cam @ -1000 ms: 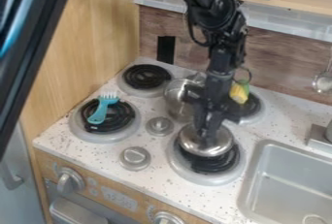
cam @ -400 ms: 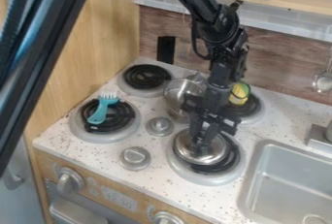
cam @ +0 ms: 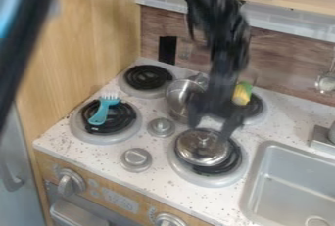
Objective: Take the lid on the pot and put it on the right side of the burner
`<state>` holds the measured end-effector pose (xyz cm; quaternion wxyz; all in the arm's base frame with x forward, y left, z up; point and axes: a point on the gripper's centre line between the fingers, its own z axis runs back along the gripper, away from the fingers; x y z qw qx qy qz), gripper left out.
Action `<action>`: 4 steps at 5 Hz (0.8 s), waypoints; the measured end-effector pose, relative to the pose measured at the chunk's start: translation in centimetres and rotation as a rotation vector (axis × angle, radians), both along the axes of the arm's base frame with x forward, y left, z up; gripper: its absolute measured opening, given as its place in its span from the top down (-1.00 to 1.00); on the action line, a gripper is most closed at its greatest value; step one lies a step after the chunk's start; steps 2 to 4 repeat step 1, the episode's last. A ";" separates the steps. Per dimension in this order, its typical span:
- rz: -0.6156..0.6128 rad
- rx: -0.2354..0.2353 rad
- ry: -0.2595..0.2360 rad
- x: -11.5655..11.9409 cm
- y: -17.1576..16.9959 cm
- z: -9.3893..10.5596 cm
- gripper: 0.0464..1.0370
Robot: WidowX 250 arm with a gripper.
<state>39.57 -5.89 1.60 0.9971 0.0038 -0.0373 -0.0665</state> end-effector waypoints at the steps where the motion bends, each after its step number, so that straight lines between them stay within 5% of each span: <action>1: -0.013 -0.029 -0.020 -0.4 0.1 1.6 -0.94; 4: -0.013 -0.029 -0.020 -0.4 0.1 1.6 -0.94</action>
